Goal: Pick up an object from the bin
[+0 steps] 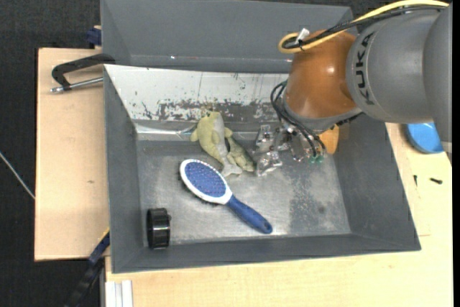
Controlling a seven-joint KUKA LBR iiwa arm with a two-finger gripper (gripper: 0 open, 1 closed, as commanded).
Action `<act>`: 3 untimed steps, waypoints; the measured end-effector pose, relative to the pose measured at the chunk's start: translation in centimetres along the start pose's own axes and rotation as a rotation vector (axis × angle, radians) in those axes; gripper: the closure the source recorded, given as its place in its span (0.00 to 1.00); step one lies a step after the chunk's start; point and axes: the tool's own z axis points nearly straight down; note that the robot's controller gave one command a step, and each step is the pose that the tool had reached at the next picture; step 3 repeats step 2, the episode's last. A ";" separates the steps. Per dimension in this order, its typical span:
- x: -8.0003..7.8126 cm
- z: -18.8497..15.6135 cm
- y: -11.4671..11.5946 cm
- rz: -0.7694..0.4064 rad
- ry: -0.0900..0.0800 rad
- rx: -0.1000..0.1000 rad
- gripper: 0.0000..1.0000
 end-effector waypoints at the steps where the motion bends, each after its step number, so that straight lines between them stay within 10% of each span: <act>1: 0.2 -15.7 0.7 0.013 -0.011 0.001 1.00; 3: 0.5 -22.5 -2.3 -0.009 -0.010 0.003 1.00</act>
Offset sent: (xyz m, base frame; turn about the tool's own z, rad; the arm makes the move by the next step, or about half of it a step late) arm -0.0068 0.0061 0.1505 0.0125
